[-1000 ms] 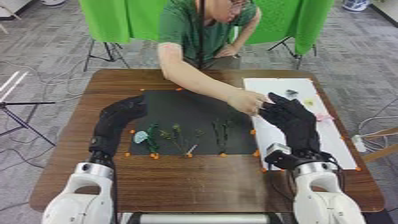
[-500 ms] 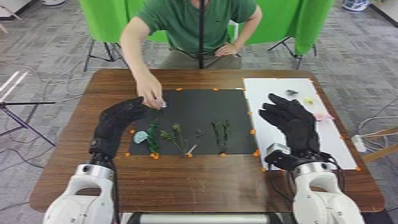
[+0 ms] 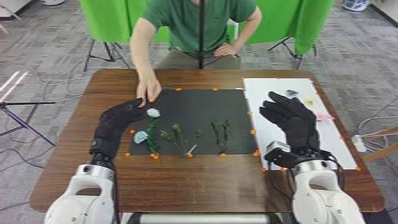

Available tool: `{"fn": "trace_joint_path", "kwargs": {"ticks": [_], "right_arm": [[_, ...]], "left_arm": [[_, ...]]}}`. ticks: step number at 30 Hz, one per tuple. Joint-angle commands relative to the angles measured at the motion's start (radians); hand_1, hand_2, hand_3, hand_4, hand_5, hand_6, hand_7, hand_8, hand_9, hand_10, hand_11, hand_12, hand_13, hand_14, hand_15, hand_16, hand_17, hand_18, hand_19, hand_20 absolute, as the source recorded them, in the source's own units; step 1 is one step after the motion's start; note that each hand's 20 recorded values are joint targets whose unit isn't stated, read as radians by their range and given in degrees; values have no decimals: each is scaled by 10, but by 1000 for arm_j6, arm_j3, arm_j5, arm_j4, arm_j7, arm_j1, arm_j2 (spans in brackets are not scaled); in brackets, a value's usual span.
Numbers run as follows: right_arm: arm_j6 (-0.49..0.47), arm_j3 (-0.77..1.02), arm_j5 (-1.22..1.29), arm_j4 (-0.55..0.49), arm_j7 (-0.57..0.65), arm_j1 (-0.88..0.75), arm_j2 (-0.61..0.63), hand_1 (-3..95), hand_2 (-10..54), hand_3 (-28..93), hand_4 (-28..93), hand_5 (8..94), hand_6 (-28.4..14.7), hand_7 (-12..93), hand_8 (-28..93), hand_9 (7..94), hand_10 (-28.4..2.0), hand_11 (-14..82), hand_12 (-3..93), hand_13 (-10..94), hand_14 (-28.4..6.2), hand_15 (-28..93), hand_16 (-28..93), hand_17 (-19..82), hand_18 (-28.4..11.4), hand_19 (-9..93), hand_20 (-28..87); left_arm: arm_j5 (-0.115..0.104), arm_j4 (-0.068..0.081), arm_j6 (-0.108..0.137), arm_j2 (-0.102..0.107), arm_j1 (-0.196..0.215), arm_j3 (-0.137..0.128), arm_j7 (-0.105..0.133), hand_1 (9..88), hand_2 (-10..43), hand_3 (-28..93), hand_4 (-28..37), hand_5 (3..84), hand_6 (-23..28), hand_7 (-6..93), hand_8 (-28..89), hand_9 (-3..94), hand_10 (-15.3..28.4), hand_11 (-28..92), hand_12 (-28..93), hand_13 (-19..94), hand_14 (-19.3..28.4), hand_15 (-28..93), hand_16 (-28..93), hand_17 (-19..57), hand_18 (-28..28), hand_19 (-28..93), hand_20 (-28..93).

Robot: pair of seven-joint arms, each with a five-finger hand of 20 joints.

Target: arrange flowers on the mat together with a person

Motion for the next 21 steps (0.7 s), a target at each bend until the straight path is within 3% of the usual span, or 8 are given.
{"fn": "trace_joint_path", "kwargs": {"ticks": [1, 9, 15, 21], "right_arm": [[11, -7, -8, -5, -2, -4, 2, 107, 78, 744, -153, 530, -20, 132, -75, 544, -157, 79, 187, 444, -157, 132, 256, 211, -155, 190, 333], [12, -10, -10, -3, -3, 1, 5, 108, 77, 743, -153, 531, -19, 133, -75, 544, -158, 79, 187, 441, -158, 131, 256, 211, -154, 188, 332], [16, -12, -12, -6, -8, 1, 10, 114, 72, 744, -153, 531, -19, 134, -75, 544, -157, 80, 187, 442, -156, 132, 257, 211, -154, 188, 332], [11, -10, -82, 10, -36, 67, 74, 152, 26, 746, -150, 531, -18, 137, -75, 544, -155, 81, 187, 448, -149, 133, 255, 211, -154, 197, 338]], "left_arm": [[-10, 14, 6, 1, 2, 0, -11, 291, 8, 621, -198, 485, 56, 150, -56, 479, 147, 221, 131, 385, 206, 257, -2, 74, 169, 225, 190], [-9, 14, 12, 1, 5, -5, -12, 291, 9, 620, -197, 485, 57, 149, -55, 478, 147, 221, 131, 384, 206, 257, -2, 74, 168, 226, 189], [-11, 20, -4, -3, 1, -9, -6, 291, 8, 621, -197, 485, 56, 149, -56, 478, 147, 220, 130, 384, 206, 257, -2, 74, 168, 226, 189], [-11, 17, 5, -4, 4, -10, -9, 291, 6, 622, -196, 485, 56, 150, -56, 478, 148, 221, 130, 384, 207, 258, -2, 74, 168, 226, 189]]}}
